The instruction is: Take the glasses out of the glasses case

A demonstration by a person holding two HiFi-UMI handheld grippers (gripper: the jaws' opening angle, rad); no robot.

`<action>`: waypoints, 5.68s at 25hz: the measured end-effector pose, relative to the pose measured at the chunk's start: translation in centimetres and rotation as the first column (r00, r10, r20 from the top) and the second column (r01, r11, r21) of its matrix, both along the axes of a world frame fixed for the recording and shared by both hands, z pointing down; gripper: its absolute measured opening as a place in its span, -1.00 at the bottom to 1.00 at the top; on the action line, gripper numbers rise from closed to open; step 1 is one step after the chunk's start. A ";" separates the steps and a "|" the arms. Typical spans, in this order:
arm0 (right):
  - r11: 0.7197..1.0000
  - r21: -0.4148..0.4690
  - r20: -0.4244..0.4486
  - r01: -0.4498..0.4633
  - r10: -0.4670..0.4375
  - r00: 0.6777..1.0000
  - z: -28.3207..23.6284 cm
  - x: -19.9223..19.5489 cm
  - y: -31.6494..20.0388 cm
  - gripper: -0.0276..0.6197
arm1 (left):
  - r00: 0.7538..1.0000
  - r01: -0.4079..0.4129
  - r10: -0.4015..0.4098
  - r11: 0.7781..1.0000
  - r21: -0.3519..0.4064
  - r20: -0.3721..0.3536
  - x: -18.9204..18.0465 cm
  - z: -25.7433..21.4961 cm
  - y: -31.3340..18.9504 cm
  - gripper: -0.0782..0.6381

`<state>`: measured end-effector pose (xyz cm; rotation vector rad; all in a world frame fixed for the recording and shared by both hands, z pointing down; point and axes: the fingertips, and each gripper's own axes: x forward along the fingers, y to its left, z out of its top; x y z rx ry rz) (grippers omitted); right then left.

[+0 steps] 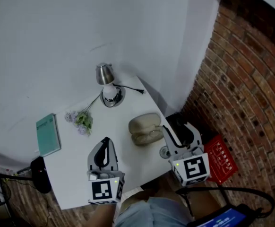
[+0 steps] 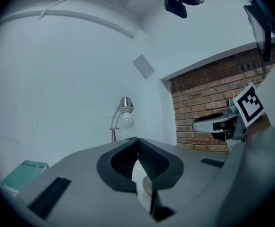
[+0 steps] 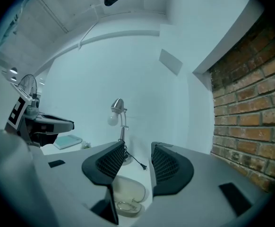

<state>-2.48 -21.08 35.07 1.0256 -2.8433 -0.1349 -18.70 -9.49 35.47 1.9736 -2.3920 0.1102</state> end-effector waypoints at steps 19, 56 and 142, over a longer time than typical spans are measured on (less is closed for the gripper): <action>0.981 -0.036 -0.068 0.189 -0.191 0.979 1.3 -4.4 -5.7 -0.31 | 0.995 0.092 -0.093 0.996 -0.021 -0.022 -2.0 0.1 -5.4 -0.76; 0.779 -0.475 -0.383 0.409 -0.601 0.701 23.7 -5.4 -1.7 -0.57 | 0.943 0.299 -0.322 0.930 -0.214 -0.083 -5.4 8.4 -3.0 -0.76; 0.916 -0.100 -0.250 0.389 -0.402 0.881 5.8 -7.6 -7.7 -0.82 | 0.955 0.292 -0.295 0.955 0.053 0.046 -5.7 -4.8 -4.5 -0.76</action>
